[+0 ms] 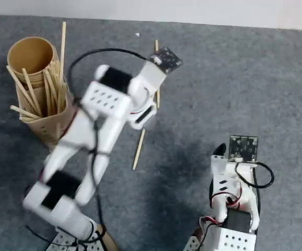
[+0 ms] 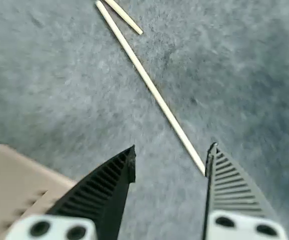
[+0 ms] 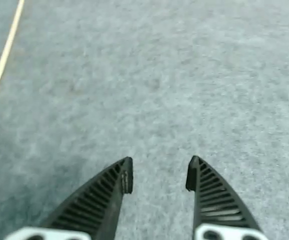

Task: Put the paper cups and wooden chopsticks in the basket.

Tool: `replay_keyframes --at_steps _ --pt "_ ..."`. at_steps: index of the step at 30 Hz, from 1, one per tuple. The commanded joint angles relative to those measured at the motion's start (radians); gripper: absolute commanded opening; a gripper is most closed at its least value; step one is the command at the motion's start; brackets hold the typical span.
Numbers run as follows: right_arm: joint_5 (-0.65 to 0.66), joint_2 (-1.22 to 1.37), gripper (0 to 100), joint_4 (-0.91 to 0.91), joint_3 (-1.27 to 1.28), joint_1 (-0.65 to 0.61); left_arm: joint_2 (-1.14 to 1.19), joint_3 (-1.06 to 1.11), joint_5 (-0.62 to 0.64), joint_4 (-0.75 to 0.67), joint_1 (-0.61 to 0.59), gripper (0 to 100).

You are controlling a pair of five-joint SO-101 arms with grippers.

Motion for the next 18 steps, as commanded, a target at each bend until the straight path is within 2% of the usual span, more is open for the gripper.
replay_keyframes --at_steps 1,10,16,18 --pt "0.037 -0.015 19.1 0.012 0.151 -0.007 0.148 -0.087 0.046 -0.048 -0.019 23" --pt "0.035 -0.015 19.1 0.012 0.151 -0.007 0.492 -0.309 0.11 -0.04 -0.021 24" --pt "0.035 -0.015 19.1 0.013 0.151 -0.007 0.633 -0.346 0.112 -0.038 -0.038 23" --pt "0.035 -0.015 19.1 0.013 0.151 -0.007 0.651 -0.346 0.112 -0.038 -0.056 18"
